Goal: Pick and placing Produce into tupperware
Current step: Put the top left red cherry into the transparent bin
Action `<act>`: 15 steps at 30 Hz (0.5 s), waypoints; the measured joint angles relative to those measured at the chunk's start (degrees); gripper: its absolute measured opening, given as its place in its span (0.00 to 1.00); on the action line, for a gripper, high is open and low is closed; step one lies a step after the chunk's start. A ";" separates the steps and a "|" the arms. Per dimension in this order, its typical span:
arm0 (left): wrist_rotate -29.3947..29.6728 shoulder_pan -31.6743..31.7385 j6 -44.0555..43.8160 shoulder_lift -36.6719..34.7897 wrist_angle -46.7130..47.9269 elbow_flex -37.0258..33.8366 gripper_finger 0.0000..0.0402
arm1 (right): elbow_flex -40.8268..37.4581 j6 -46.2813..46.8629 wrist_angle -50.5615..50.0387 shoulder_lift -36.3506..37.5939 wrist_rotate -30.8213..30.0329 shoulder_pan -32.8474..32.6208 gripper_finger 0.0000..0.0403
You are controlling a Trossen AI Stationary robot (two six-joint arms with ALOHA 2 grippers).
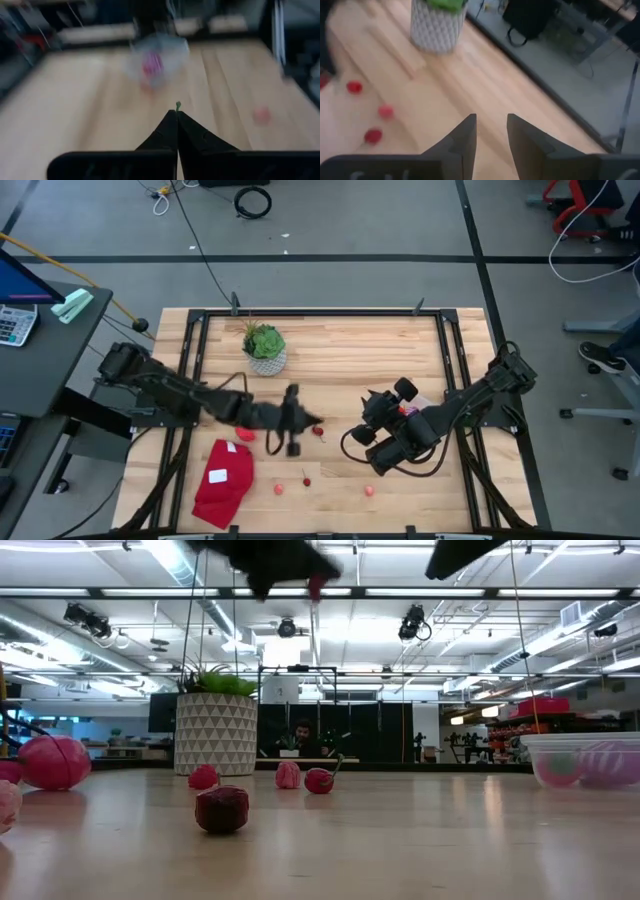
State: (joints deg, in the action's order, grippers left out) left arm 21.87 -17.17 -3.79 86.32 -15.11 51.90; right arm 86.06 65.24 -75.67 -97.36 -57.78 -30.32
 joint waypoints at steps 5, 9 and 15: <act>-1.88 5.47 3.19 -0.02 -7.55 3.22 0.00 | 0.05 12.58 -5.86 0.27 14.63 -1.99 0.29; -7.78 10.56 1.11 0.61 -10.48 3.68 0.00 | -1.64 25.10 -2.94 0.27 25.60 -6.65 0.28; -20.26 16.34 -6.67 11.50 -22.87 6.10 0.00 | -4.57 34.14 1.39 0.17 25.73 -12.92 0.25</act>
State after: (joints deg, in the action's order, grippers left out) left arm 1.61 -0.83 -10.47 97.83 -37.98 58.00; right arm 81.49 99.38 -74.28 -97.19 -32.05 -43.25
